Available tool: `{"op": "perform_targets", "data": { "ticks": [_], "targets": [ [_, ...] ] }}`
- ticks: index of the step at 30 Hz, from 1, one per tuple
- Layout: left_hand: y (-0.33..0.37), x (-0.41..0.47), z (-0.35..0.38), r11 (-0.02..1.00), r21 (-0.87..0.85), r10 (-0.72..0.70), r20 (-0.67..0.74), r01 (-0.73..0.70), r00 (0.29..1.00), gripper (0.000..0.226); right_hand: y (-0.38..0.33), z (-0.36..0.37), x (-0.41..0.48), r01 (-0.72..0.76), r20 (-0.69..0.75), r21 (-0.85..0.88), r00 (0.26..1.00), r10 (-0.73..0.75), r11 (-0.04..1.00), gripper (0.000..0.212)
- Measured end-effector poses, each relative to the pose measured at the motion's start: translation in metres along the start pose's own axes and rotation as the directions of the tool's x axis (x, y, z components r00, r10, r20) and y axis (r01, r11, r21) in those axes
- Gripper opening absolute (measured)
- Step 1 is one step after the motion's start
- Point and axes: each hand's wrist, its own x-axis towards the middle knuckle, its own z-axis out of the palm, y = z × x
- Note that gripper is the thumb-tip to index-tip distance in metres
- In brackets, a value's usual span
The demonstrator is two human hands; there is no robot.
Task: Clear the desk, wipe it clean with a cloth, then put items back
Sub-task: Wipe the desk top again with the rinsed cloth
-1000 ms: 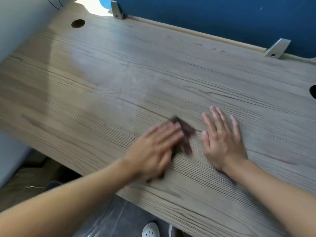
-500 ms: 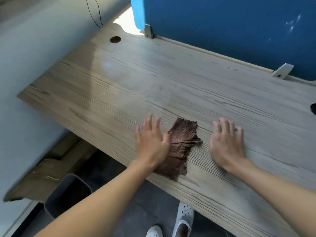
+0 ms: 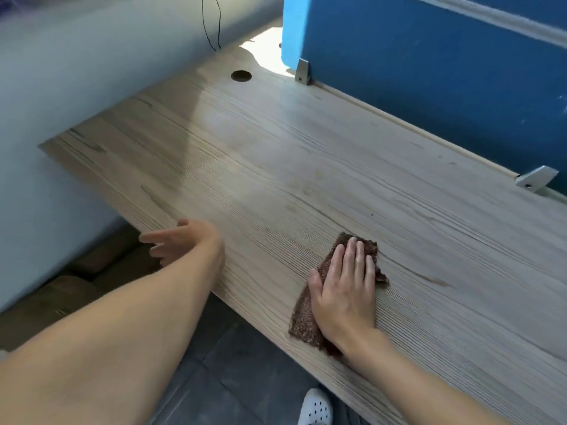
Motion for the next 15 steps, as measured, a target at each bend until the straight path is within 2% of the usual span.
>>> {"op": "perform_targets", "data": {
  "ticks": [2,4,7,9,11,13,15],
  "targets": [
    [-0.006,-0.001,0.008,0.996,0.053,0.068,-0.033,-0.066,0.997,0.064,0.014,0.002,0.008,0.172,0.015,-0.015,0.985,-0.172,0.985,0.079],
    [-0.006,0.001,0.016,0.992,0.105,0.080,-0.073,-0.072,0.994,0.063,0.020,0.002,0.017,0.227,0.039,-0.062,0.974,-0.224,0.972,0.075],
    [-0.004,0.002,0.022,0.986,0.149,0.091,-0.115,-0.073,0.989,0.059,-0.007,-0.002,0.014,0.037,-0.016,-0.060,0.999,-0.038,0.998,0.074],
    [-0.006,0.005,0.027,0.983,0.170,0.088,-0.138,-0.063,0.987,0.056,-0.035,0.004,0.006,0.051,-0.024,-0.009,0.998,-0.051,0.999,0.074],
    [-0.008,0.007,0.031,0.976,0.208,0.097,-0.155,-0.064,0.983,0.055,-0.045,0.010,-0.003,0.249,-0.018,0.022,0.968,-0.249,0.968,0.073],
    [-0.008,0.006,0.031,0.970,0.235,0.103,-0.165,-0.063,0.981,0.055,-0.030,0.006,0.003,0.502,0.018,0.054,0.864,-0.504,0.863,0.070],
    [-0.007,0.006,0.031,0.966,0.252,0.105,-0.167,-0.060,0.980,0.054,-0.005,0.002,0.023,0.650,0.044,0.035,0.758,-0.651,0.759,0.065]
  ]
}}
